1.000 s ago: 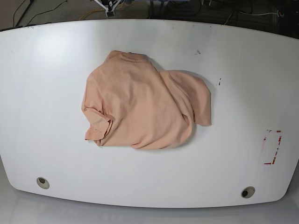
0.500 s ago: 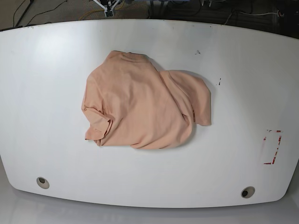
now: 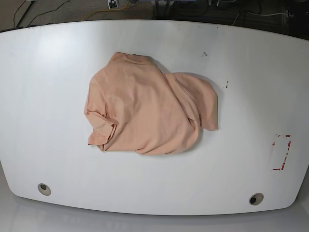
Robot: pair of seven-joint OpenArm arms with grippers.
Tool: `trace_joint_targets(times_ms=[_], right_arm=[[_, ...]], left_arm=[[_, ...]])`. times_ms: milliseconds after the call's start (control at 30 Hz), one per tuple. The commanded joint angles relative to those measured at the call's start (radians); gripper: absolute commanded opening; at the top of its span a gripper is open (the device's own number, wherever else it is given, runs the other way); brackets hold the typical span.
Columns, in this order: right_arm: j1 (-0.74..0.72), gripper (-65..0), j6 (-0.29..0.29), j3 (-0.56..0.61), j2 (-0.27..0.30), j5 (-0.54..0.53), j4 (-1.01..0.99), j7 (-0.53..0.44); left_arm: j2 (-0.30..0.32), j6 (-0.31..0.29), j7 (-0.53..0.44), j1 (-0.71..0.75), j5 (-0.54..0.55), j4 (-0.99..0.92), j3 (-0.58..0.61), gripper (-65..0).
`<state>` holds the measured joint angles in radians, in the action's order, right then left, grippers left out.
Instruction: Layout the t-shirt on the table in an organized manner, then fold the t-shirt properly
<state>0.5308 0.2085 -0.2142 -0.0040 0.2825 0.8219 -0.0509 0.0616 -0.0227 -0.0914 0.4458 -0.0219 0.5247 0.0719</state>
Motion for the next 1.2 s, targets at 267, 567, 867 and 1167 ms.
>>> trace_joint_targets(times_ms=[267, 567, 867, 1167], right_arm=[[0.183, -52.8, -0.005, -0.001, -0.018, -0.007, 0.247, -0.008], [0.314, -52.8, -0.005, -0.001, -0.047, -0.007, 0.425, -0.008], [0.455, -52.8, -0.005, 0.0, -0.067, -0.098, 0.626, -0.008], [0.582, -52.8, 0.052, 0.0, -0.07, -0.137, 0.799, -0.008]], left_arm=[[0.051, 0.002, 0.002, 0.207, 0.003, 0.269, -0.002, -61.2], [0.094, 0.002, 0.002, 0.373, 0.003, 0.506, -0.014, -61.2], [0.154, 0.004, 0.002, 0.546, 0.003, 0.776, -0.034, -61.2], [0.16, 0.004, 0.0, 0.692, 0.003, 0.987, -0.114, -61.2]])
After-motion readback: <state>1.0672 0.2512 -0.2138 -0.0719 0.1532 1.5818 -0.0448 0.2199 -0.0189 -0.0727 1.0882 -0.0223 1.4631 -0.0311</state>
